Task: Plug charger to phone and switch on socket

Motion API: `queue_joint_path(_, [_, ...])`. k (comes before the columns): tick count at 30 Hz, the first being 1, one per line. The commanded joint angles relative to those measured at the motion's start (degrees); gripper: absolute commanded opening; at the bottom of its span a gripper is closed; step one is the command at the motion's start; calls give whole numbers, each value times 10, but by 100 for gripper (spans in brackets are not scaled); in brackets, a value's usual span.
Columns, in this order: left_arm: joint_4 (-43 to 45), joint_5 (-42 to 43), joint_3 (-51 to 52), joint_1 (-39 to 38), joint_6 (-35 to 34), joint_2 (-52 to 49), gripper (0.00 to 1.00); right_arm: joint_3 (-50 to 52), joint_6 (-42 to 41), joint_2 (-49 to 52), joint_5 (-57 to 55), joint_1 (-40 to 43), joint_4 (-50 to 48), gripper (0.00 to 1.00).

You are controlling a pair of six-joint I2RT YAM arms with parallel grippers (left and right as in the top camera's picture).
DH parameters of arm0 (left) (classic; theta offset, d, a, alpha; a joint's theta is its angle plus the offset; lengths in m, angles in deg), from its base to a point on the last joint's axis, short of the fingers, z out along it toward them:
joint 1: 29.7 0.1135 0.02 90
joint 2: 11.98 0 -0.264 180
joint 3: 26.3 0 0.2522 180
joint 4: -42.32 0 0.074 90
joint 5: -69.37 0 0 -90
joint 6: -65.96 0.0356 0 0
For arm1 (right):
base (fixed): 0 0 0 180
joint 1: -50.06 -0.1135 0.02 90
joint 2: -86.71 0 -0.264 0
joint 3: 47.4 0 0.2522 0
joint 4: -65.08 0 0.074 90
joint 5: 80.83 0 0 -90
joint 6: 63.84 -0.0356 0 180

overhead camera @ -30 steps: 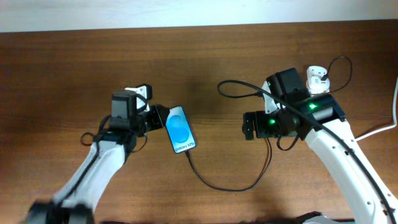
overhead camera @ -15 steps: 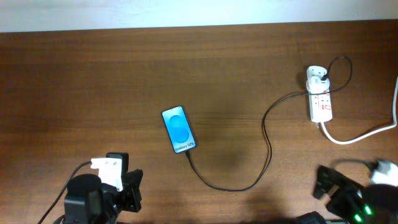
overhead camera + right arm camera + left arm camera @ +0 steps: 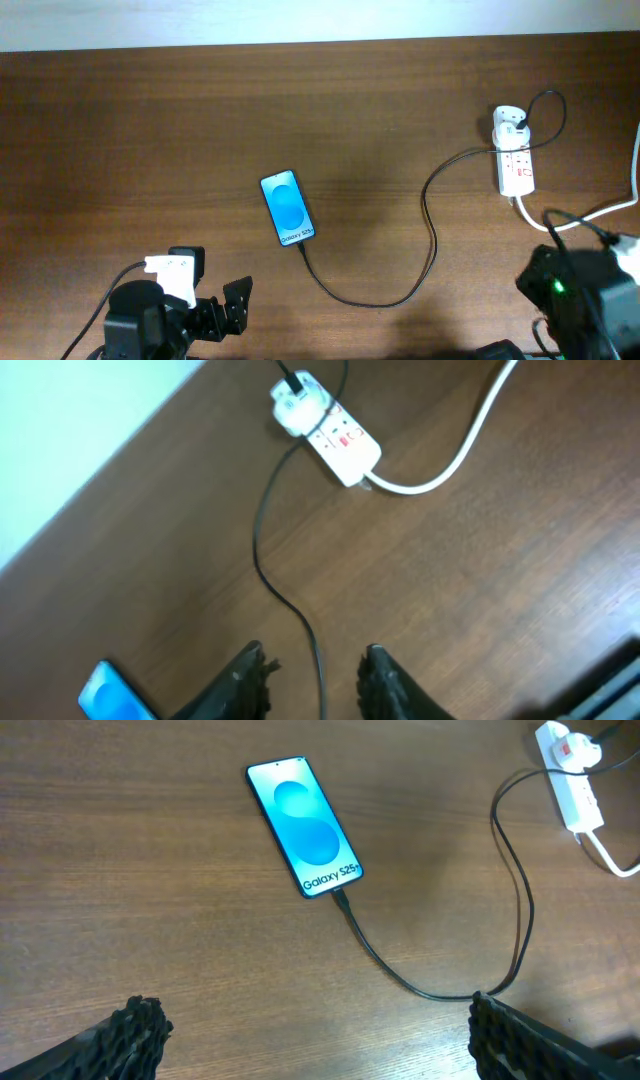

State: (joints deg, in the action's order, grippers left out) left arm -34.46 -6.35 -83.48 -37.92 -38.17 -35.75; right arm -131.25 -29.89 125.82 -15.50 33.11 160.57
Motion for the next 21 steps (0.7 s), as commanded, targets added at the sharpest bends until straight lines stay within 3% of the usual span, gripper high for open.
queue_joint_path(1, [1, -6, 2, 0, 1, 4, 99, 4, -19, 22, -37, 2, -2, 30])
queue_joint_path(7, [1, -6, 2, 0, 1, 4, 99, 4, -10, 24, -72, 2, 14, 30])
queue_joint_path(15, [1, -6, 2, 0, 1, 4, 99, -4, -30, 41, -138, 2, 26, 15])
queue_joint_path(21, [1, -6, 2, 0, 1, 4, 99, -4, -32, 238, -161, 10, -74, 4])
